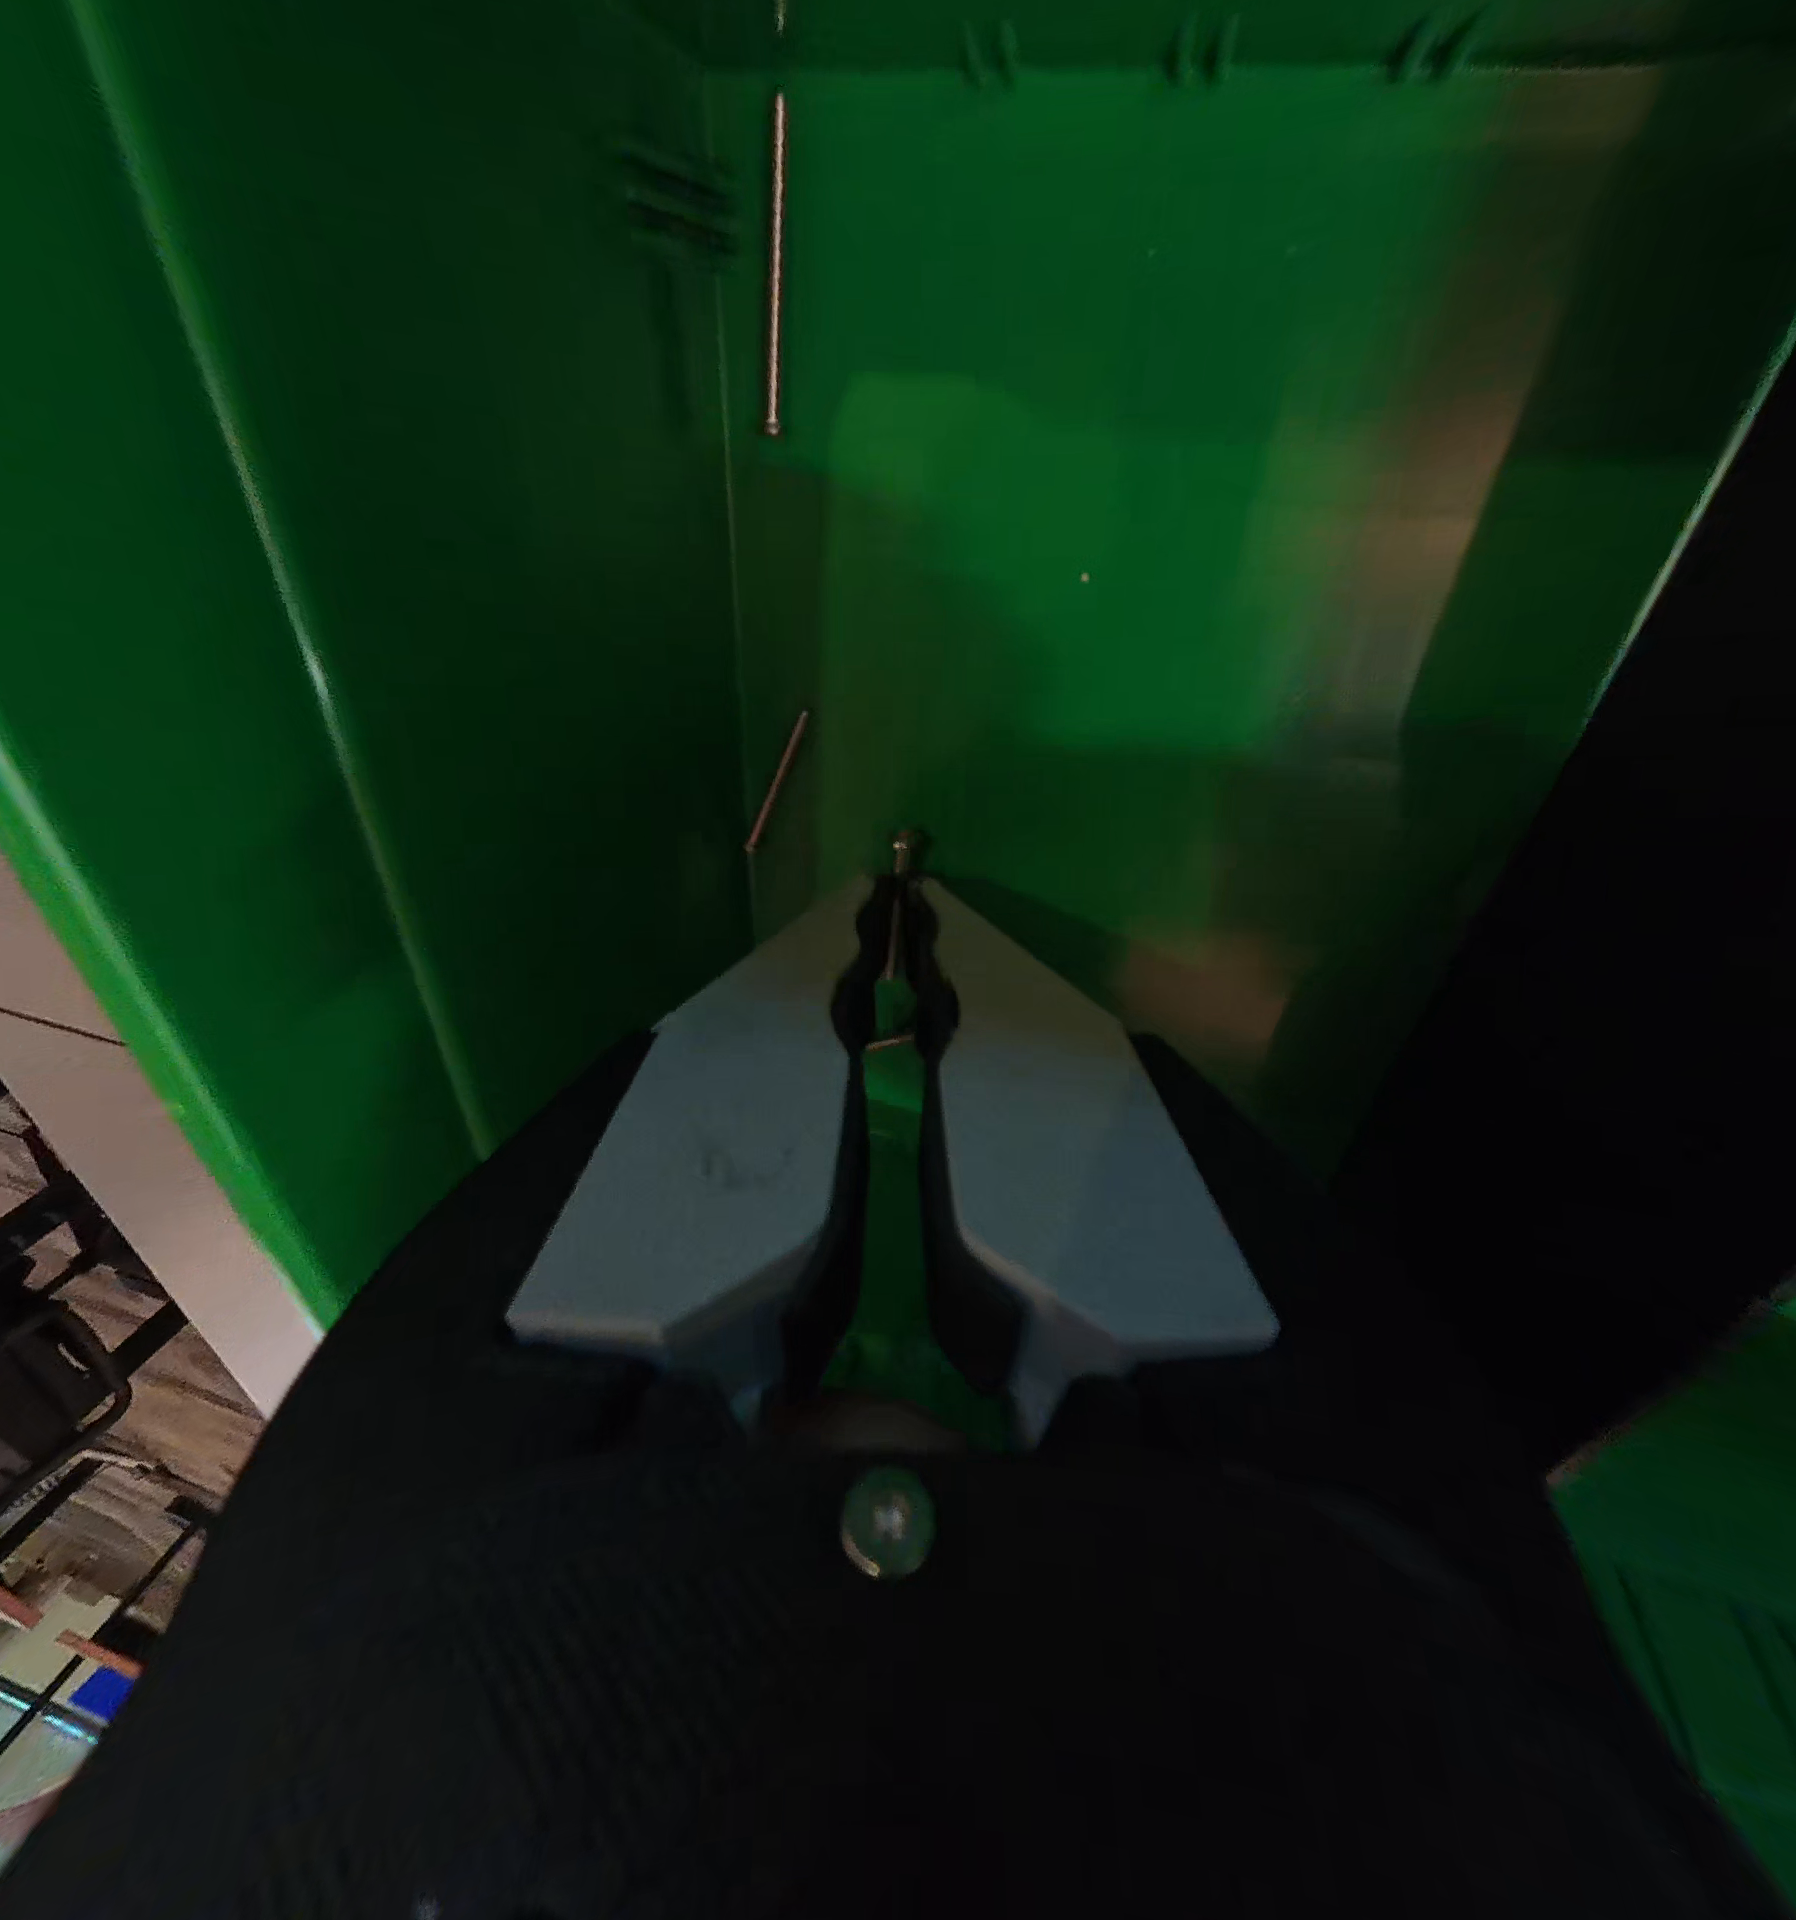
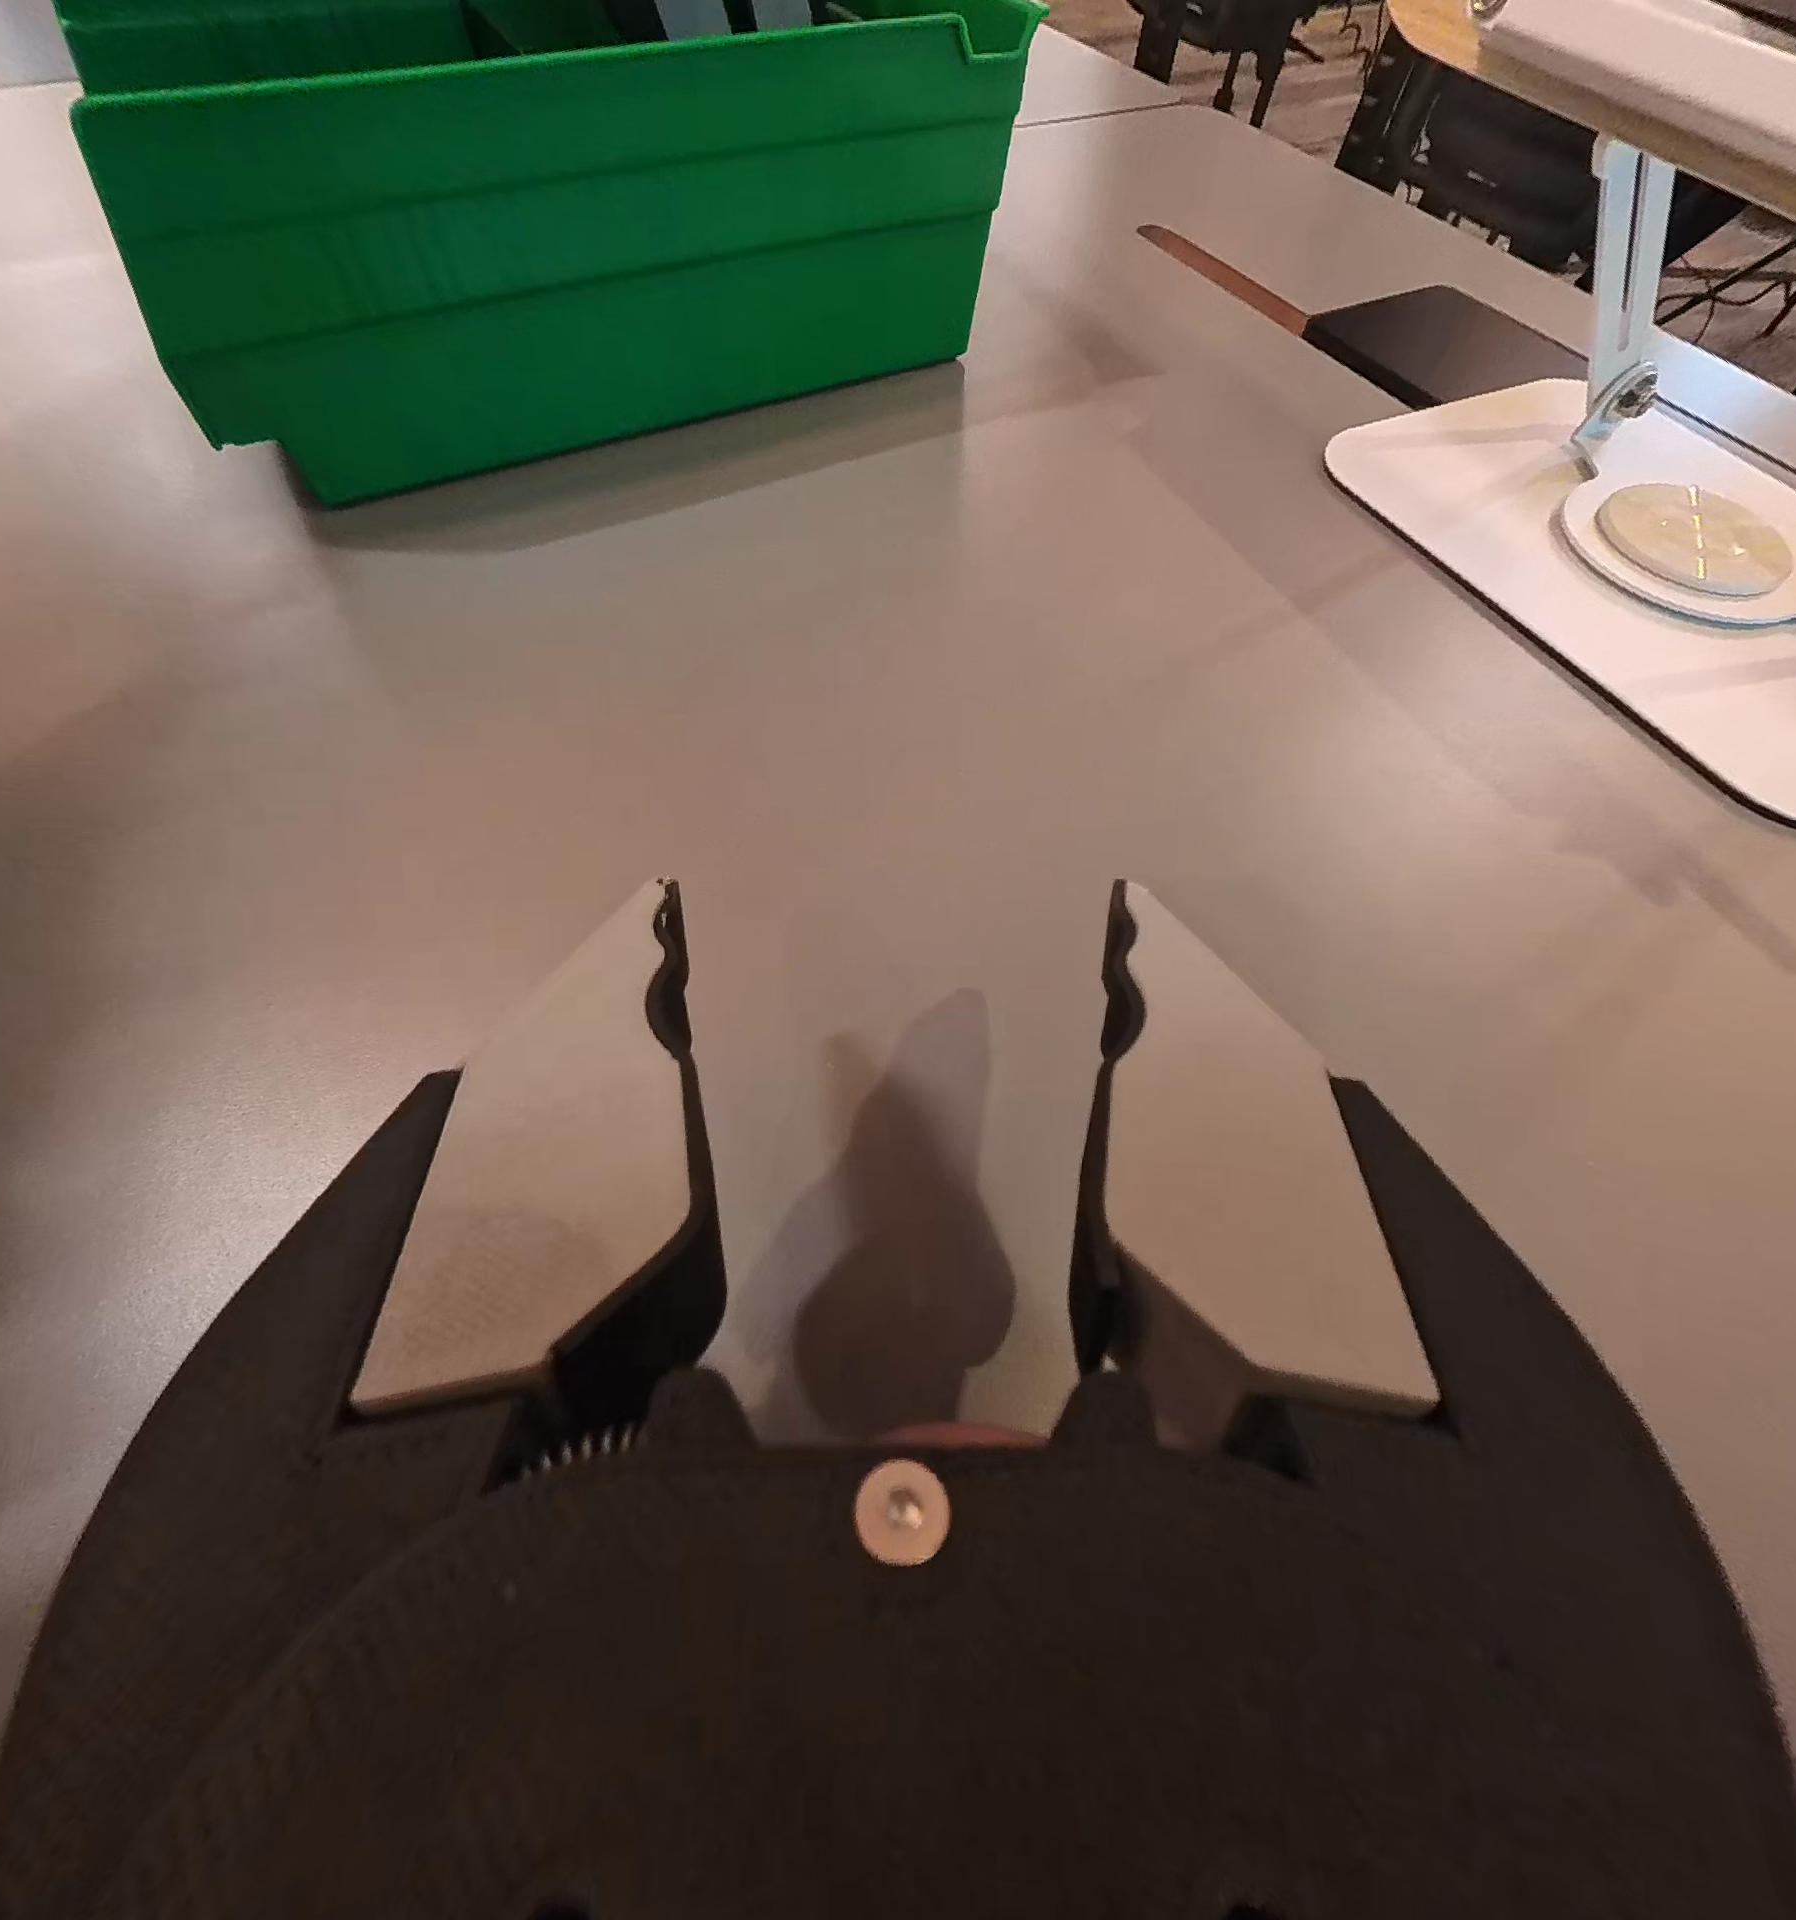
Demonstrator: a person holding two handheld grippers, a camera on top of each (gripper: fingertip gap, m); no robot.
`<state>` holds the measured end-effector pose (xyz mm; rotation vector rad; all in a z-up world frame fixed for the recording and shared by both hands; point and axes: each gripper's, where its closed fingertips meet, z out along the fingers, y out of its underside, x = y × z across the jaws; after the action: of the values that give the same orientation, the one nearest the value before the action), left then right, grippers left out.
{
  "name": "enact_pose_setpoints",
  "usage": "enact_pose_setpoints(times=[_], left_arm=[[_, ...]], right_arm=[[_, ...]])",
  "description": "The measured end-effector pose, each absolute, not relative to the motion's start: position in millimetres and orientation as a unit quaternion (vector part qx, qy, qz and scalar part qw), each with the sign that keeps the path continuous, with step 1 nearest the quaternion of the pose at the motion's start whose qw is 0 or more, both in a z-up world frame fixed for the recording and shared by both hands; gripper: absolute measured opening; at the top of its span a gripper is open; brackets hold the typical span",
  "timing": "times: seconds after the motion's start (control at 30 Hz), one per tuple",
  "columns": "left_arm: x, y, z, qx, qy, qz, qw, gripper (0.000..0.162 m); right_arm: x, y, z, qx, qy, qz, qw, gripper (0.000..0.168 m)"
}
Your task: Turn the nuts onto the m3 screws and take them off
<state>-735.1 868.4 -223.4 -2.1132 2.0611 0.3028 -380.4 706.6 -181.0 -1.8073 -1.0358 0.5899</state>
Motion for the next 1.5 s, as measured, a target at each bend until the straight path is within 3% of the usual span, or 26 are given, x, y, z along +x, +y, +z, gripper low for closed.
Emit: enact_pose_setpoints(times=[0.5,0.83,1.13,1.3,1.5], left_arm=[[-714.1,855.1,-166.8,-0.717,0.665,0.082,0.192,0.000],[-627.1,797.9,-64.3,-0.670,0.636,-0.013,0.383,0.000],[-483.8,698.5,26.8,-0.505,0.603,-0.199,0.585,0.000],[-435.2,644.7,33.5,-0.419,0.561,-0.325,0.635,0.000],[-395.5,618.3,7.1,-0.379,0.537,-0.416,0.629,0.000]], right_arm=[[-380.1,706.8,-177.9,-0.735,-0.418,0.245,0.474,0.078],[-384.1,699.3,-155.9,-0.710,-0.418,0.276,0.495,0.077],[-392.8,677.2,-131.7,-0.668,-0.435,0.356,0.487,0.077],[-389.2,660.8,-101.4,-0.620,-0.437,0.420,0.498,0.077],[-380.3,640.6,-67.1,-0.557,-0.433,0.504,0.498,0.073]])
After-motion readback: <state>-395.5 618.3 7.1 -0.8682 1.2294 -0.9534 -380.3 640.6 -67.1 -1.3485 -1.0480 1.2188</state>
